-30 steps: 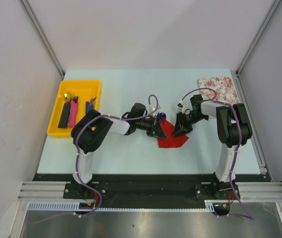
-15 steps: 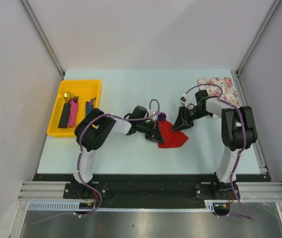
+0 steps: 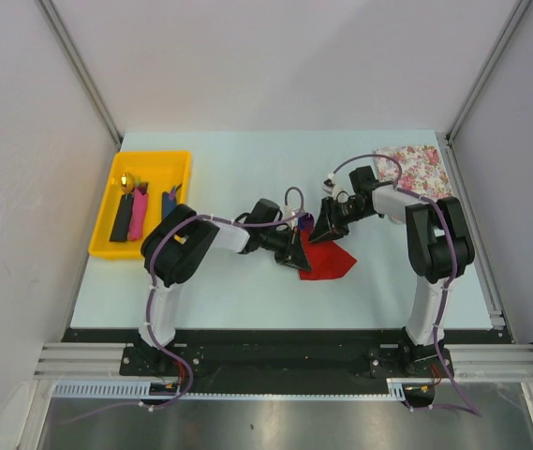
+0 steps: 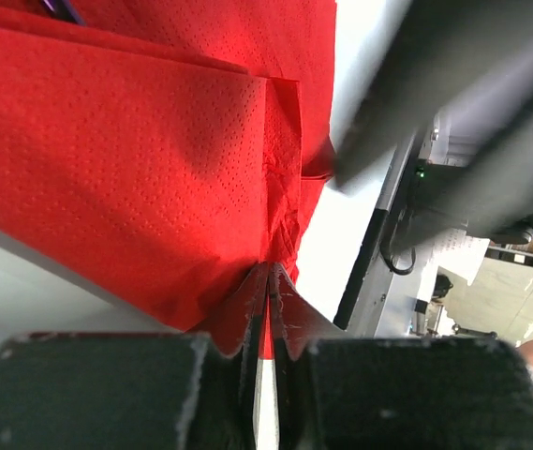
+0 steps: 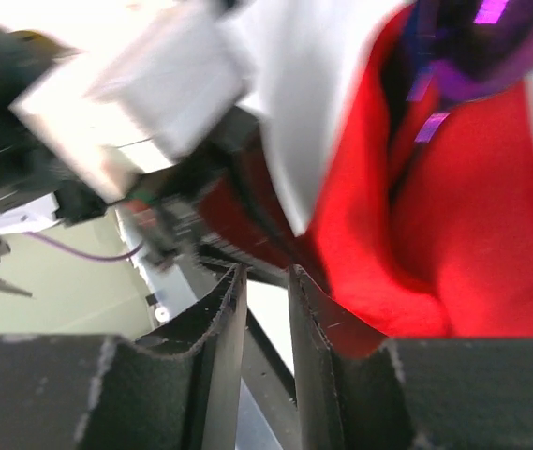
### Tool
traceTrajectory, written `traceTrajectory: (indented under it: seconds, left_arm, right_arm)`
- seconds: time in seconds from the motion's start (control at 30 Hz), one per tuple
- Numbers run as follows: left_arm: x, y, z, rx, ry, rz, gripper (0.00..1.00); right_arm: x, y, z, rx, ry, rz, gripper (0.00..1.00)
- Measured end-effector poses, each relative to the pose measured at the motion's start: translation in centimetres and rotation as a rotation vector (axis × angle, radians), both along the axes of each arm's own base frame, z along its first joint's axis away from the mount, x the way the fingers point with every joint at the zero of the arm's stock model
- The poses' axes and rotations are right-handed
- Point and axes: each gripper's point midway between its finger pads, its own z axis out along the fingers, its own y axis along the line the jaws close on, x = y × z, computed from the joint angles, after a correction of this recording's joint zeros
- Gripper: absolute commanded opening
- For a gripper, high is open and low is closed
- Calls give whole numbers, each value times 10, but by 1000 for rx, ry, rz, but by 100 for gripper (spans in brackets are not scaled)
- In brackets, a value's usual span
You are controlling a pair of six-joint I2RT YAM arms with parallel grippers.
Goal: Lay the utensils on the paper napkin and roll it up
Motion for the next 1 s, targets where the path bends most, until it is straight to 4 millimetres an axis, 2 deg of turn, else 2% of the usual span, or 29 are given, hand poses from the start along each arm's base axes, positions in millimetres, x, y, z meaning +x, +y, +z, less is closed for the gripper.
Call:
traceTrajectory:
  seconds: [0.17,0.3,0.33,0.4,0.47,0.57,0.63,0.7,0.8,1.0]
  left_arm:
    - [0,0,1,-3,-6,-6,18]
    - [1,-1,6,-31,-22,-13,38]
    - [0,0,9,-42,-33,-10,39]
    - [3,7,19,-62,-55,11,39]
    - [14,15,33,-88,-75,52,36]
    - [44,27,55,-143,-110,142,30]
    - [61,34,62,-160,-125,197,26]
    - [70,39,63,-164,-120,232,25]
    - [73,34,64,-173,-111,239,25]
    - [86,25,51,-150,-90,262,19]
  right_arm:
    - [-2,-8,-37,-69,51,-26,27]
    - [-11,-19,-60,-138,84,-38,27]
    - [-11,-20,-62,-140,90,-37,27]
    - [-11,-20,-62,-141,88,-35,27]
    - [-11,-21,-63,-144,84,-33,26]
    - [-11,-21,-63,-146,84,-33,26]
    - [-11,-22,-64,-148,83,-33,26]
    - [-11,-22,-64,-147,84,-33,26]
    - [-11,-22,-64,-147,83,-33,26]
    - [-12,-24,-63,-155,78,-33,26]
